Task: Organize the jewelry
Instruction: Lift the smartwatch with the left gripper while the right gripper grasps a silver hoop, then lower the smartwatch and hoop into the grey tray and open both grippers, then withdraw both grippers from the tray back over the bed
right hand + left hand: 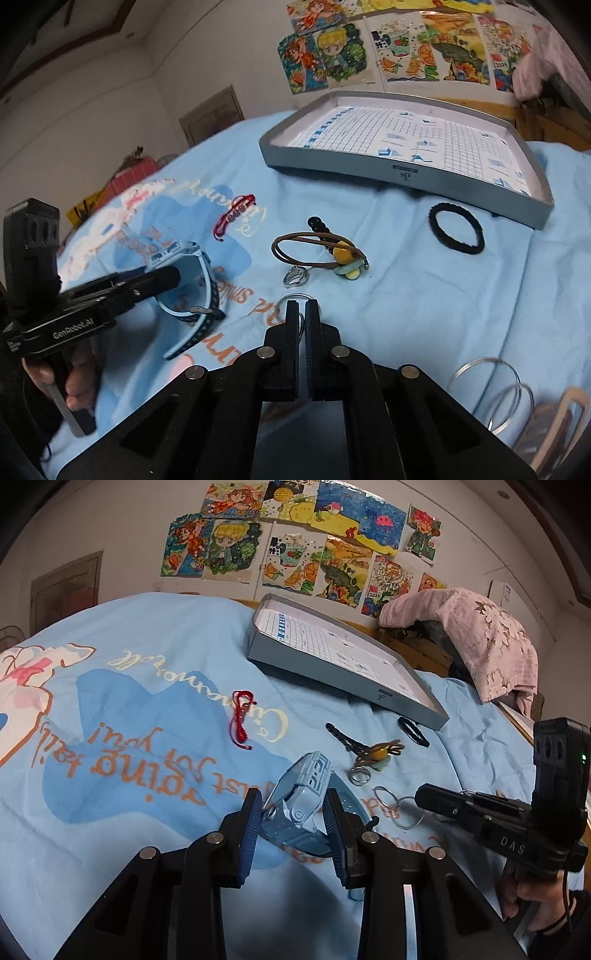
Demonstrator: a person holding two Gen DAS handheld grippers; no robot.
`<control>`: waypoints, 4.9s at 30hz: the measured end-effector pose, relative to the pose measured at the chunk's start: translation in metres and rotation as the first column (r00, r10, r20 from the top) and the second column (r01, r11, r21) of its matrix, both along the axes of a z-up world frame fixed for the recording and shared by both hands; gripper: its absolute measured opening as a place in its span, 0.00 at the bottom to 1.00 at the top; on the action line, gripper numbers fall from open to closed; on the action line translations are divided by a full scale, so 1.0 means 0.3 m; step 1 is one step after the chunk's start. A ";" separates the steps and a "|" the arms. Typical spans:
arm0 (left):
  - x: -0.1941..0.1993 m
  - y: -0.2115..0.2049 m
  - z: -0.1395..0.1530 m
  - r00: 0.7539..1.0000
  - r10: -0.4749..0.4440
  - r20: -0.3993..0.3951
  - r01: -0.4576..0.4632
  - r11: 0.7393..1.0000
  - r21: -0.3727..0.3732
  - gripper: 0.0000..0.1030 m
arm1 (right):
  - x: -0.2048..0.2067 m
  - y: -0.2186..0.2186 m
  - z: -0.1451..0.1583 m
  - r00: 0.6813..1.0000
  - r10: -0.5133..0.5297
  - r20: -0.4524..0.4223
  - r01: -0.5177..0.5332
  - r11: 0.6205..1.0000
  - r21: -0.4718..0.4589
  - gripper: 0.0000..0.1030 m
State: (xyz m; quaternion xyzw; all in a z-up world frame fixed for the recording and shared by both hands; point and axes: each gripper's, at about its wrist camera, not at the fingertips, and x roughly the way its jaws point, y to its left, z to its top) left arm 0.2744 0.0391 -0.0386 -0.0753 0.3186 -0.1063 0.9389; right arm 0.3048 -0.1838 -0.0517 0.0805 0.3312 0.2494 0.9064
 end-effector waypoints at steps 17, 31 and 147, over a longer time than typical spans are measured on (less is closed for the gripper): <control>-0.018 -0.034 -0.093 0.996 0.059 -0.062 -0.054 0.995 0.080 0.24 | 0.052 -0.033 -0.063 0.992 0.026 -0.120 -0.012 0.994 0.113 0.40; -0.025 0.009 -0.158 0.996 0.084 -0.034 -0.084 0.996 0.001 0.22 | 0.108 0.100 -0.098 0.993 0.033 -0.115 -0.044 0.994 -0.103 0.49; 0.060 -0.233 0.354 0.938 0.246 0.246 -0.232 0.969 -0.084 1.00 | -0.038 -0.422 0.330 0.821 -0.392 0.414 0.366 0.919 0.146 0.98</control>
